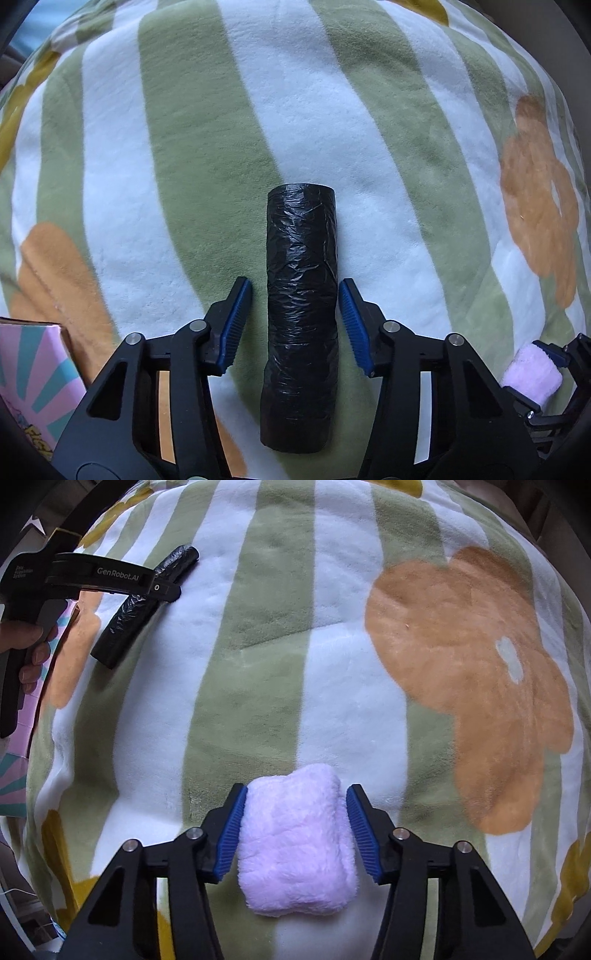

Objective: Organize objects
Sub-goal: 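Grasp the black bag roll with the left tool while the right tool grasps the pink plush cube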

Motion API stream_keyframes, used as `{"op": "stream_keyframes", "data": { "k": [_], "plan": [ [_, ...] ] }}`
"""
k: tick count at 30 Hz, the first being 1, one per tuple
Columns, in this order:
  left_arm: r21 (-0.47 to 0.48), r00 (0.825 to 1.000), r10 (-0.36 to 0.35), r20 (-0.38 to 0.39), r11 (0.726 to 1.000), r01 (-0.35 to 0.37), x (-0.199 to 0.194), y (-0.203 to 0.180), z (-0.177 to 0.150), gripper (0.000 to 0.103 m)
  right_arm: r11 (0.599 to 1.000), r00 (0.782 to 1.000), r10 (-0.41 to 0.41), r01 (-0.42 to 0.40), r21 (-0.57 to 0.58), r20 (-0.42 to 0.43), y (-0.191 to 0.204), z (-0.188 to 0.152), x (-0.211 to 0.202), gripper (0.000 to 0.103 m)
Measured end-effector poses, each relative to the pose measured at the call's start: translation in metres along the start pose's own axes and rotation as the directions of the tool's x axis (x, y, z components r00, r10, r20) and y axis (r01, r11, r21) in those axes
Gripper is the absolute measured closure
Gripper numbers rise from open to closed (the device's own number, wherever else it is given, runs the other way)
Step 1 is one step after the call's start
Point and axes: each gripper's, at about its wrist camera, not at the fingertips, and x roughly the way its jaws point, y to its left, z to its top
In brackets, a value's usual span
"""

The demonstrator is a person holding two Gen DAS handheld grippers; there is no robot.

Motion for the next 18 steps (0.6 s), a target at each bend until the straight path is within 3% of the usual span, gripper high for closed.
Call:
{"op": "stream_keyframes", "data": {
  "k": [4,18],
  "plan": [
    [-0.01,0.999,-0.031,0.009,0.999,0.031,-0.004,0.006,0.0,0.074,1.0,1.0,-0.005,0.006,-0.013,0.021,0.002,0.001,-0.005,0.058],
    [-0.007,0.996,-0.065,0.061,0.998,0.065,-0.039,0.003,-0.007,0.074,1.0,0.997,-0.004,0.003,0.012,0.072,-0.009,0.004,-0.027,0.061]
  ]
}}
